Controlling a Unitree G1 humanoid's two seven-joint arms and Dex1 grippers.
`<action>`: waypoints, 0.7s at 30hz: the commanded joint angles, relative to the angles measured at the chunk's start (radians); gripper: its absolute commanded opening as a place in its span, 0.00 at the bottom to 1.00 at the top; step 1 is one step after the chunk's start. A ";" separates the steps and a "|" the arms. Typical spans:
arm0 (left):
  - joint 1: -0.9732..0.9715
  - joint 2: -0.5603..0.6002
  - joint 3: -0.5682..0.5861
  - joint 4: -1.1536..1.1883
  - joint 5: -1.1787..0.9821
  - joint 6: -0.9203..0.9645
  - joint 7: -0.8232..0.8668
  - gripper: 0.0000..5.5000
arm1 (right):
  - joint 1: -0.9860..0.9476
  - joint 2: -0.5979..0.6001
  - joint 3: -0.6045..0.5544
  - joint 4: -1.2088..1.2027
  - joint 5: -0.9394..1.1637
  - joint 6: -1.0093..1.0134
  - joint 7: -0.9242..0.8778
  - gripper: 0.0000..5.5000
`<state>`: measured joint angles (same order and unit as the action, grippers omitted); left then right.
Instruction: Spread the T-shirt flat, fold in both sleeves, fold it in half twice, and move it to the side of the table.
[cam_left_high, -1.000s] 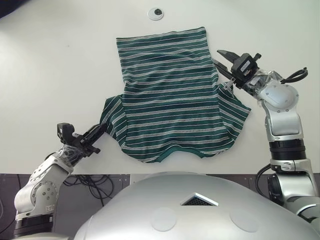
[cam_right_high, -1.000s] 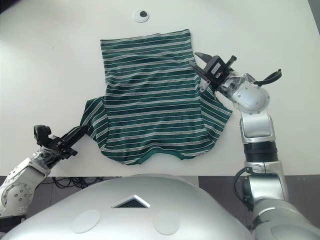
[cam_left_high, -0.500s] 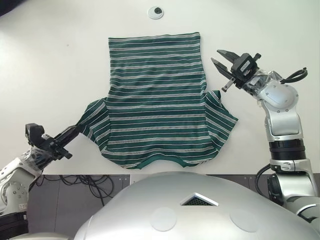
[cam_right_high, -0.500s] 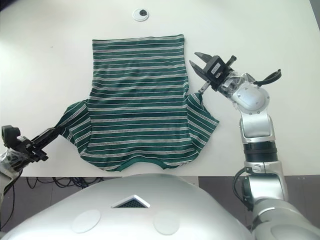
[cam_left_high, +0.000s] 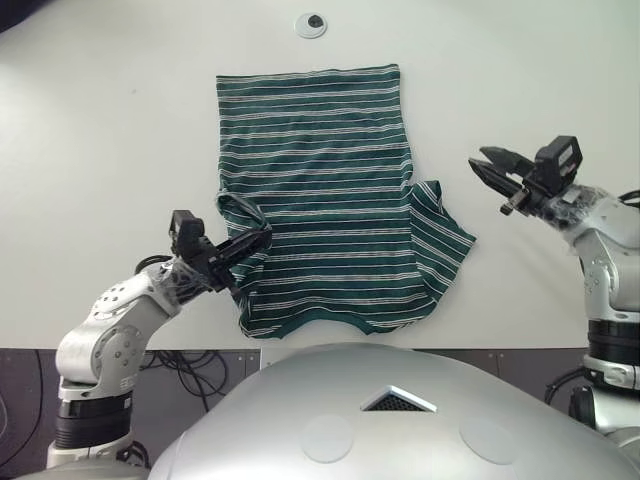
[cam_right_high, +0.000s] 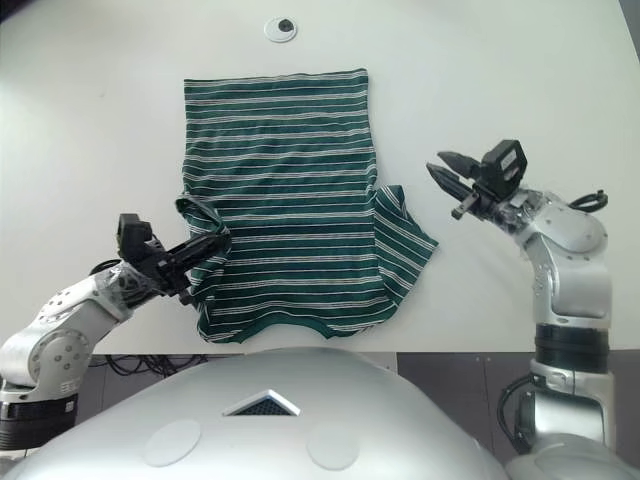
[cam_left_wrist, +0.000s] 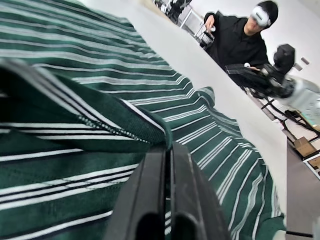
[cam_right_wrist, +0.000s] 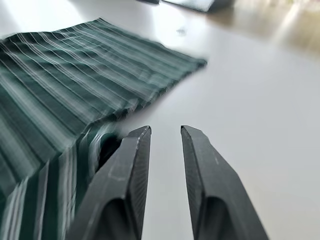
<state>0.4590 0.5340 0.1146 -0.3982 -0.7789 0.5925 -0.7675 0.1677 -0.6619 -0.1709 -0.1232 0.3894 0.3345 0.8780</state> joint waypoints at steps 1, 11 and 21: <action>-0.011 -0.014 0.007 0.051 0.045 -0.005 0.040 0.10 | 0.083 -0.082 -0.045 0.000 0.069 0.189 0.042 0.19; 0.103 -0.005 0.110 -0.116 0.129 -0.198 -0.007 0.21 | 0.195 -0.125 -0.065 -0.025 0.177 0.372 0.165 0.19; 0.269 -0.004 0.159 -0.075 0.345 -0.631 -0.189 0.21 | 0.190 -0.057 -0.068 -0.035 0.247 0.430 0.133 0.19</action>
<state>0.7116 0.5165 0.2736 -0.5091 -0.4847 0.0336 -0.9333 0.3674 -0.7463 -0.2340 -0.1475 0.6252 0.7515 1.0303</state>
